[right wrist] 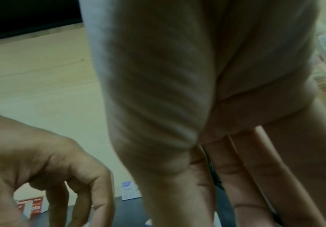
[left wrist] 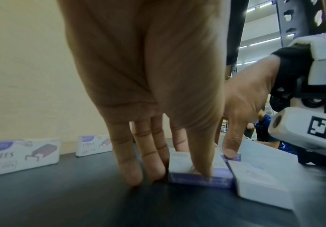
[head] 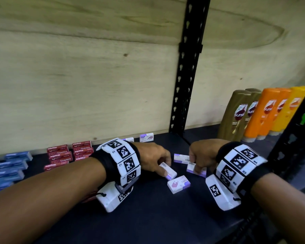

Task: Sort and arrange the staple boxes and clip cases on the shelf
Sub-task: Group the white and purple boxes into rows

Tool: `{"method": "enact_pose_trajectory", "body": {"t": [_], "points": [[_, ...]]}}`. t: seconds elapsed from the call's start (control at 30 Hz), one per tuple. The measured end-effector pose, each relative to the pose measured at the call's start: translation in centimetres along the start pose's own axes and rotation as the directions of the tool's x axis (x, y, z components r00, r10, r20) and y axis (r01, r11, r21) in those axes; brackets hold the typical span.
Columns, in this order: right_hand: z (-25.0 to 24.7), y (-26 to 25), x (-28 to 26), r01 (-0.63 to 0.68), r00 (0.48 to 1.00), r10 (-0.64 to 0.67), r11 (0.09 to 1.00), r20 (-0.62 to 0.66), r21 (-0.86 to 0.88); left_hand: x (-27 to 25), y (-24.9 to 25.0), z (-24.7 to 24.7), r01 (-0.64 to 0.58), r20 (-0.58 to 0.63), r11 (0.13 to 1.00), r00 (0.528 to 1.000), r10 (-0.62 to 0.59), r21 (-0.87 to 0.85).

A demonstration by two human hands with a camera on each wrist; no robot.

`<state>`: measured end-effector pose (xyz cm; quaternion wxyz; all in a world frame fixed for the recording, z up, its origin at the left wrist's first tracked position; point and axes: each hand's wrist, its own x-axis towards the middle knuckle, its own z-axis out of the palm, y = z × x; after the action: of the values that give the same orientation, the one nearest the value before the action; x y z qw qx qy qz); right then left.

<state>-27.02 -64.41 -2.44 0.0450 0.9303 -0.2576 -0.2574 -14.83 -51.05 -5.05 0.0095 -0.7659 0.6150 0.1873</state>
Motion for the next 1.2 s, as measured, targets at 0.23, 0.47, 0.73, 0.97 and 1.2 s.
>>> {"method": "enact_pose_trajectory", "body": {"t": [0.23,0.47,0.73,0.97,1.2], "points": [[0.1,0.1,-0.1,0.021,1.000,-0.021,1.000,-0.008,0.018,-1.0,-0.7,-0.3,0.037,-0.007,0.999,0.999,-0.037,-0.023],[0.9,0.1,-0.4,0.052,0.998,-0.050,0.997,-0.046,0.062,-1.7,-0.3,-0.4,0.023,-0.019,1.000,1.000,-0.023,0.001],[0.7,0.3,-0.4,0.082,0.997,-0.082,0.989,-0.008,0.123,-2.0,-0.3,0.1,-0.008,-0.044,0.999,0.999,0.009,0.042],[0.1,0.6,-0.4,0.098,0.991,-0.080,0.979,-0.107,0.179,-2.3,-0.9,0.1,-0.027,-0.054,0.999,0.998,0.029,0.043],[0.7,0.5,-0.3,0.133,0.991,-0.123,0.952,-0.051,0.275,-2.3,-1.1,-0.1,-0.015,-0.032,0.995,0.999,0.018,0.099]]}}
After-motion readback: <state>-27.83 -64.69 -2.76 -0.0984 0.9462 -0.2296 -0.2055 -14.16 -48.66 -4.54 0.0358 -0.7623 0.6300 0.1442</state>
